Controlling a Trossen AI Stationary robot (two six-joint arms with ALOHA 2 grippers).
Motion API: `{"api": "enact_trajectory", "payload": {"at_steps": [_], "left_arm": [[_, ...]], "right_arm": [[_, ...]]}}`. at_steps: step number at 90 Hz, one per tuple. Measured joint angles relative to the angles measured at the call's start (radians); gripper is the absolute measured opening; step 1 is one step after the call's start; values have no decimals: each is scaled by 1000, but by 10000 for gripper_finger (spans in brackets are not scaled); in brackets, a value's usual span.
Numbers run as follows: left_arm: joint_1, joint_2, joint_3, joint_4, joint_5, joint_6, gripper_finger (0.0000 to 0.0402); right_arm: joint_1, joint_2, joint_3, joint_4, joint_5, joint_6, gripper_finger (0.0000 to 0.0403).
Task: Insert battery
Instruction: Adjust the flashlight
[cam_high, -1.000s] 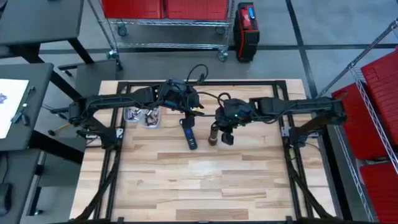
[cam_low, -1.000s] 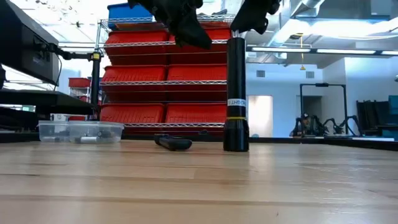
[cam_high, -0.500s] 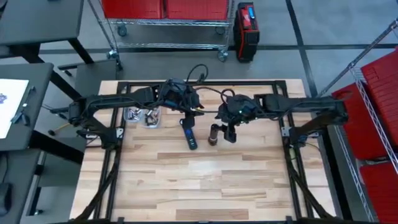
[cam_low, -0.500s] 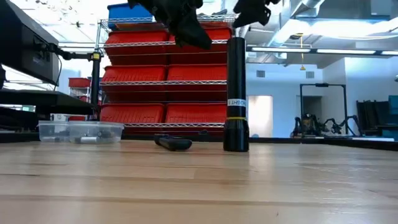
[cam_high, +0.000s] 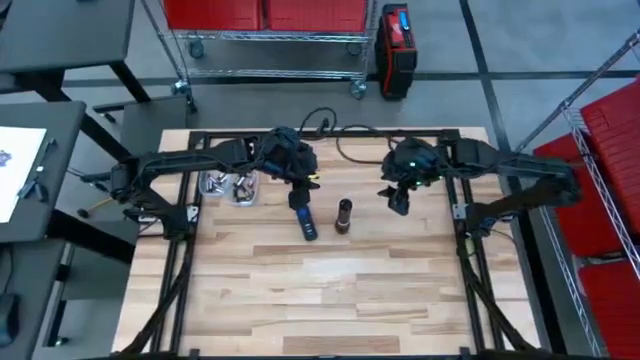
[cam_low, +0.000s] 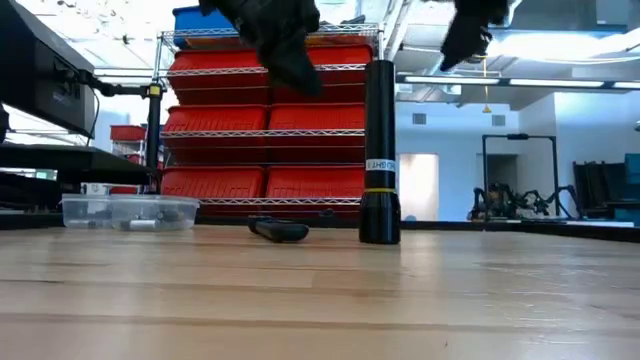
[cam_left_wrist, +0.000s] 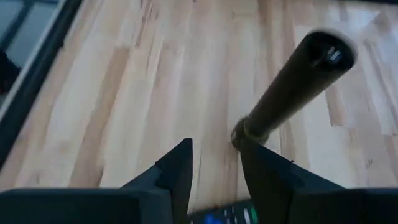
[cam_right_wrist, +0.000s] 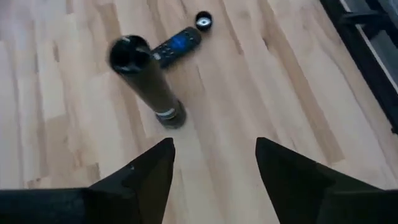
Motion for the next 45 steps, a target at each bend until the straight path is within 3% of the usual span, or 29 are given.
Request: {"api": "enact_trajectory", "payload": {"at_steps": [22,34,45], "left_arm": [[11,0,0,-17,0,-36,116],[11,0,0,-12,0,-40,116],[11,0,0,-12,1,-68,116]], "right_arm": [[39,-134,-425,505,-3,90,211],[94,-102,-587,767,-29,81,211],[129,-31,-652,929,-29,21,211]]}}
